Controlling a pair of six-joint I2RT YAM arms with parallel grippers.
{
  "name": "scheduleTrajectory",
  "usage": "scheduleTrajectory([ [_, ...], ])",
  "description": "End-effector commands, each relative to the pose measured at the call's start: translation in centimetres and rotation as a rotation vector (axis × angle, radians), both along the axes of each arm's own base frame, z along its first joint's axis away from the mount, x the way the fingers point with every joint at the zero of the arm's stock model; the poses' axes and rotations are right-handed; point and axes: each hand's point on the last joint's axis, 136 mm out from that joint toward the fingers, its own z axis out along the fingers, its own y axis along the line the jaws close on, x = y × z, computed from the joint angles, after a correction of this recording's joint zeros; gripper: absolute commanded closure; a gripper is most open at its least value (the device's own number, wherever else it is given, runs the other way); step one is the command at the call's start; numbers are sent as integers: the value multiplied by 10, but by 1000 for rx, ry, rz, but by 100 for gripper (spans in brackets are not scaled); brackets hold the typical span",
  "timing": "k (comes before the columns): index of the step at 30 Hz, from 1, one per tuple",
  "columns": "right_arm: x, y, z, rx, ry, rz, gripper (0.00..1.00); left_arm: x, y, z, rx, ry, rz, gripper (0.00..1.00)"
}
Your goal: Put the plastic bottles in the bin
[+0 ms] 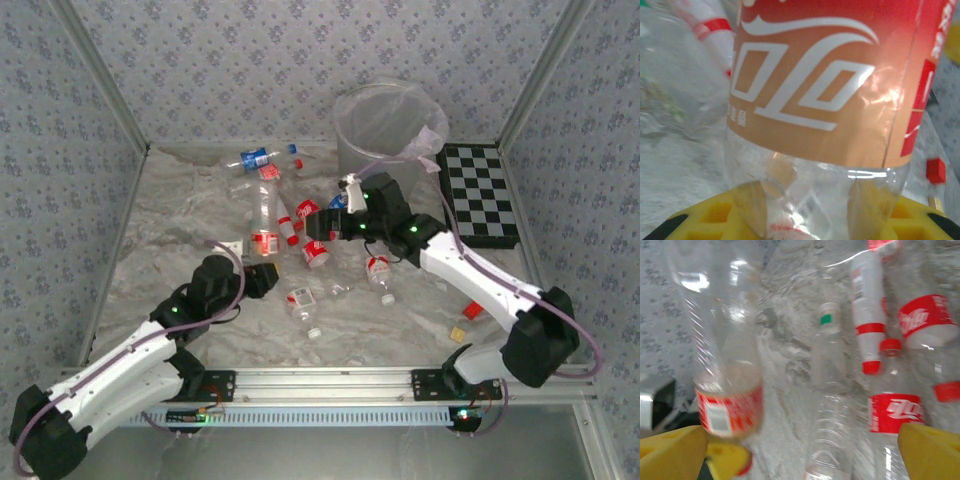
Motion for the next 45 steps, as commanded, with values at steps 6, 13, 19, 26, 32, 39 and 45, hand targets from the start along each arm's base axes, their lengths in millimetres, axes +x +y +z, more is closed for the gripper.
scheduleTrajectory([
  [6,18,32,37,144,-66,84,0,-4,-42,30,-17,-132,-159,100],
  [13,32,39,29,113,-38,82,5,-7,-59,25,52,-136,-213,100],
  [19,27,31,21,48,-47,59,28,-4,-59,20,74,-116,-201,100],
  [26,35,8,54,-51,-180,16,46,3,-59,30,99,-126,-177,7],
  [32,54,-40,129,-187,-422,-105,48,4,-56,48,74,-138,-152,0],
  [39,107,-113,222,-113,-628,-318,64,9,-35,14,321,-26,-71,0],
  [45,137,-143,274,-129,-737,-410,70,3,-39,-6,417,45,-44,0],
])
